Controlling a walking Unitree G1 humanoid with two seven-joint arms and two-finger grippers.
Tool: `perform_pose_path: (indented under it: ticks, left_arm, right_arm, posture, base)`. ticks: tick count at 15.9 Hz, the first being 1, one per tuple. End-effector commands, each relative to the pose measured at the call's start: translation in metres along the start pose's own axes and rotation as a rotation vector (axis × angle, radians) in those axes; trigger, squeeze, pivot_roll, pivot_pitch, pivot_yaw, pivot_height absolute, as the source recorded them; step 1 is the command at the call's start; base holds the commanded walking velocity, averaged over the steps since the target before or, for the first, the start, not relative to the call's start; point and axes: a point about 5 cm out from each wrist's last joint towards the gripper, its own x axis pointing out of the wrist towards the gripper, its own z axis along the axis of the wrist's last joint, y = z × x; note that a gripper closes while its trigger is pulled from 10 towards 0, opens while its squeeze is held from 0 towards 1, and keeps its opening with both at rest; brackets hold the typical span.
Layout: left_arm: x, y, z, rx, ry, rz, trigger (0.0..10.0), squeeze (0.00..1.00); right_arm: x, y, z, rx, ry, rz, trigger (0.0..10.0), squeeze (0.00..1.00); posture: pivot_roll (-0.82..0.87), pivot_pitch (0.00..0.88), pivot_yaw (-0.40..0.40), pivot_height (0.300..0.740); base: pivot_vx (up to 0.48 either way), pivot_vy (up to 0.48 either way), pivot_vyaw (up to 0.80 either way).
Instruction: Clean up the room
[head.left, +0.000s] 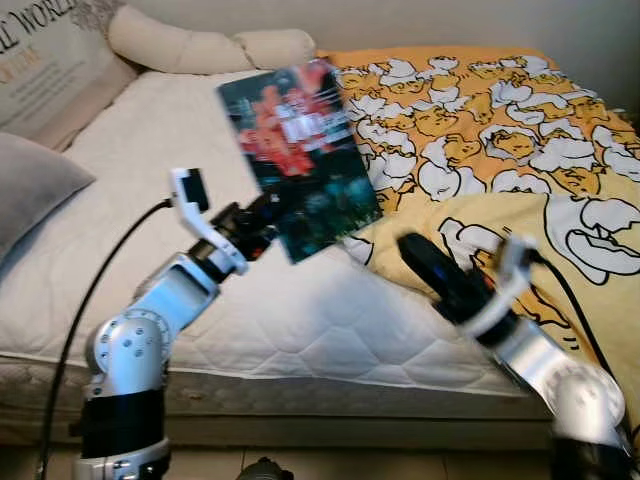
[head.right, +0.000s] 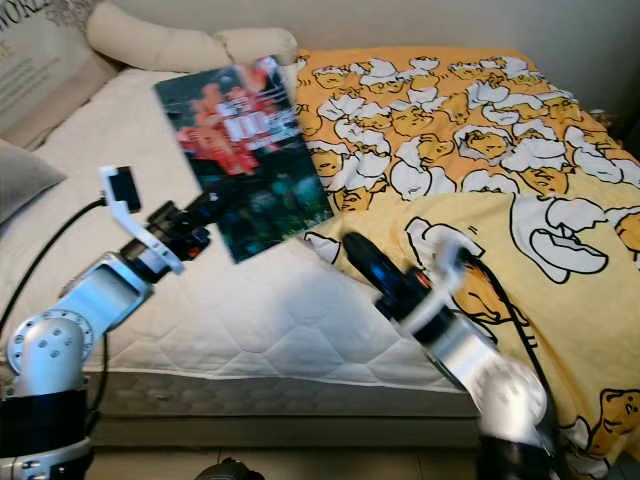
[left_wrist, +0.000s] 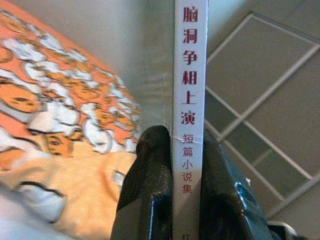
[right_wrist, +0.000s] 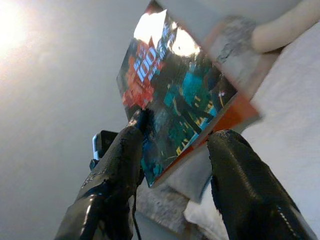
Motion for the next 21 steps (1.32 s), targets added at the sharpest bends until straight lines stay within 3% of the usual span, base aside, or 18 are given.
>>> perform_pose_path:
  ticks: [1, 2, 3, 4, 6, 7, 8, 9, 10, 11, 13, 17, 21]
  left_arm:
    - [0.001, -0.002, 0.008, 0.036, -0.032, -0.001, 0.0, 0.00]
    - [0.000, 0.001, 0.009, 0.078, -0.031, 0.033, 0.0, 0.00]
    - [-0.004, 0.006, 0.007, 0.197, 0.007, 0.104, 0.0, 0.00]
    - [-0.009, 0.010, 0.005, 0.296, 0.044, 0.156, 0.0, 0.00]
    - [-0.014, 0.014, 0.005, 0.367, 0.037, 0.240, 0.2, 0.00]
    - [-0.019, 0.025, 0.005, 0.560, 0.074, 0.398, 9.4, 0.00]
    - [-0.024, 0.029, 0.005, 0.710, 0.106, 0.446, 10.0, 0.00]
    - [-0.027, 0.030, 0.005, 0.767, 0.098, 0.478, 10.0, 0.00]
    - [-0.029, 0.030, 0.002, 0.776, 0.102, 0.485, 10.0, 0.00]
    - [-0.030, 0.027, -0.004, 0.832, 0.109, 0.452, 10.0, 0.00]
    - [-0.032, 0.030, -0.017, 0.817, 0.141, 0.478, 10.0, 0.00]
    - [-0.036, 0.035, -0.030, 0.915, 0.167, 0.530, 10.0, 0.00]
    - [-0.038, 0.036, -0.031, 0.910, 0.168, 0.556, 10.0, 0.00]
  right_arm:
    - [0.002, 0.006, 0.006, -0.023, -0.017, 0.029, 10.0, 1.00]
    - [-0.001, 0.003, 0.006, -0.055, -0.024, -0.017, 10.0, 1.00]
    - [-0.006, -0.009, 0.010, -0.117, -0.063, -0.141, 10.0, 1.00]
    - [-0.008, -0.017, 0.014, -0.253, -0.073, -0.265, 10.0, 1.00]
    - [-0.006, -0.021, 0.015, -0.405, -0.052, -0.397, 10.0, 1.00]
    - [-0.001, -0.023, 0.015, -0.496, -0.063, -0.483, 10.0, 0.82]
    - [0.002, -0.030, 0.010, -0.585, -0.038, -0.623, 10.0, 0.00]
    - [0.004, -0.033, 0.004, -0.734, 0.041, -0.690, 10.0, 0.00]
    - [0.005, -0.035, 0.001, -0.832, 0.052, -0.740, 10.0, 0.00]
    - [0.004, -0.037, -0.003, -0.876, 0.068, -0.798, 10.0, 0.00]
    - [-0.003, -0.042, -0.014, -0.824, 0.045, -0.892, 10.0, 0.00]
    - [-0.010, -0.038, -0.030, -0.929, 0.045, -0.943, 10.0, 0.00]
    - [-0.012, -0.037, -0.026, -0.943, 0.032, -0.960, 10.0, 0.00]
  posture:
    - [0.00, 0.000, 0.054, 0.740]
    - [-0.01, 0.000, 0.052, 0.740]
    - [-0.01, 0.000, 0.049, 0.740]
    - [-0.01, 0.000, 0.049, 0.740]
    - [-0.02, 0.000, 0.051, 0.740]
    - [-0.03, 0.000, 0.054, 0.740]
    - [-0.04, 0.000, 0.060, 0.740]
    - [-0.04, 0.000, 0.061, 0.740]
    - [-0.04, 0.000, 0.062, 0.740]
    - [-0.05, 0.000, 0.060, 0.740]
    - [-0.05, 0.000, 0.054, 0.740]
    - [-0.06, 0.000, 0.039, 0.740]
    - [-0.06, 0.000, 0.024, 0.740]
  base:
    - [0.000, 0.000, 0.00]
    - [0.000, 0.000, 0.00]
    - [0.000, 0.000, 0.00]
    - [0.000, 0.000, 0.00]
    - [0.000, 0.000, 0.00]
    - [0.000, 0.000, 0.00]
    - [0.000, 0.000, 0.00]
    - [0.000, 0.000, 0.00]
    - [0.000, 0.000, 0.00]
    - [0.000, 0.000, 0.00]
    - [0.000, 0.000, 0.00]
    - [0.000, 0.480, 0.00]
    - [0.000, 0.480, 0.00]
